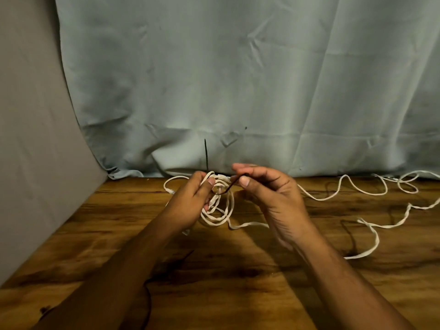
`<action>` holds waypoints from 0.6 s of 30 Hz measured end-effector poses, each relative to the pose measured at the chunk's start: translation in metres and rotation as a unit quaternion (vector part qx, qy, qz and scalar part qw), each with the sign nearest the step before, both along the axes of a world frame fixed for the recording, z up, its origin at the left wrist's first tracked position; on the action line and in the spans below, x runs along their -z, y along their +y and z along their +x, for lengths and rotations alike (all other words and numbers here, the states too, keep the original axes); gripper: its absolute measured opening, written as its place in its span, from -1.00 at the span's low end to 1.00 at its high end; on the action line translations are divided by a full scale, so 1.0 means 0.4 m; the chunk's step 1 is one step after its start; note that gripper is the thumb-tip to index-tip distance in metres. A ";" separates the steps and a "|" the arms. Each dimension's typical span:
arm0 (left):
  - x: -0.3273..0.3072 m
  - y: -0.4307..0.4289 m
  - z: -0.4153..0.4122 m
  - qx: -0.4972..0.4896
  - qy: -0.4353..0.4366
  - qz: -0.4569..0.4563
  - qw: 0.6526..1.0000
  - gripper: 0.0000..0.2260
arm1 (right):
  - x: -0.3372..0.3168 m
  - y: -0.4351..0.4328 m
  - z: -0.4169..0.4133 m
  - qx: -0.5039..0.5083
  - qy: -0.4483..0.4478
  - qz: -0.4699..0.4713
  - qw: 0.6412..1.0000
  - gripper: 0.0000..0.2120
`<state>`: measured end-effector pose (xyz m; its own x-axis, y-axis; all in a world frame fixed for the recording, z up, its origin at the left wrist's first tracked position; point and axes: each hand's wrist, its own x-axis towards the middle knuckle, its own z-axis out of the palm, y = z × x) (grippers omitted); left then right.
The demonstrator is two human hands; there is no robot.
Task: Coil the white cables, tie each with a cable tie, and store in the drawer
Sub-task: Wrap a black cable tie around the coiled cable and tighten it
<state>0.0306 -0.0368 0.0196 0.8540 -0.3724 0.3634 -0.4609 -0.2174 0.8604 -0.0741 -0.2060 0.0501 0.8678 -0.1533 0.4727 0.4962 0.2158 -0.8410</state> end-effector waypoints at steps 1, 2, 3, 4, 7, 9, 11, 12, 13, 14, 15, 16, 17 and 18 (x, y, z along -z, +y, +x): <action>0.001 0.002 -0.001 -0.006 -0.005 0.007 1.000 -0.83 | 0.000 -0.002 -0.001 -0.016 0.002 0.008 1.000 -0.83; 0.002 0.002 -0.002 -0.011 -0.012 0.016 1.000 -0.83 | 0.001 -0.004 0.000 -0.027 0.008 0.021 0.999 -0.83; -0.001 -0.002 -0.007 -0.013 -0.022 0.027 0.999 -0.84 | 0.001 -0.005 0.000 -0.032 0.015 0.032 0.999 -0.82; -0.004 -0.006 -0.012 -0.015 -0.035 0.040 0.998 -0.84 | 0.001 -0.007 0.002 -0.029 0.020 0.040 0.999 -0.81; -0.018 -0.023 -0.038 -0.002 -0.106 0.101 0.989 -0.84 | -0.005 -0.013 0.009 0.013 0.033 0.060 0.998 -0.73; -0.026 -0.036 -0.061 0.010 -0.167 0.147 0.975 -0.85 | -0.009 -0.023 0.014 0.055 0.034 0.067 0.996 -0.78; -0.032 -0.045 -0.080 0.008 -0.207 0.194 0.959 -0.84 | -0.008 -0.037 0.017 0.098 0.024 0.060 0.993 -0.88; -0.035 -0.046 -0.087 0.006 -0.220 0.212 0.952 -0.82 | -0.009 -0.042 0.017 0.111 0.019 0.060 0.992 -0.89; -0.037 -0.047 -0.092 0.005 -0.227 0.227 0.947 -0.80 | -0.010 -0.045 0.017 0.121 0.016 0.066 0.990 -0.90; -0.040 -0.047 -0.096 0.003 -0.232 0.239 0.943 -0.78 | -0.013 -0.048 0.016 0.126 0.015 0.075 0.989 -0.90; -0.041 -0.046 -0.098 -0.002 -0.240 0.252 0.938 -0.76 | -0.016 -0.051 0.016 0.127 0.015 0.085 0.988 -0.89; -0.044 -0.046 -0.102 -0.007 -0.250 0.264 0.931 -0.75 | -0.019 -0.054 0.016 0.127 0.014 0.093 0.987 -0.88; -0.047 -0.046 -0.104 -0.014 -0.260 0.279 0.924 -0.74 | -0.022 -0.057 0.016 0.128 0.012 0.099 0.987 -0.86; -0.049 -0.046 -0.108 -0.022 -0.271 0.293 0.917 -0.72 | -0.023 -0.060 0.016 0.128 0.010 0.100 0.987 -0.85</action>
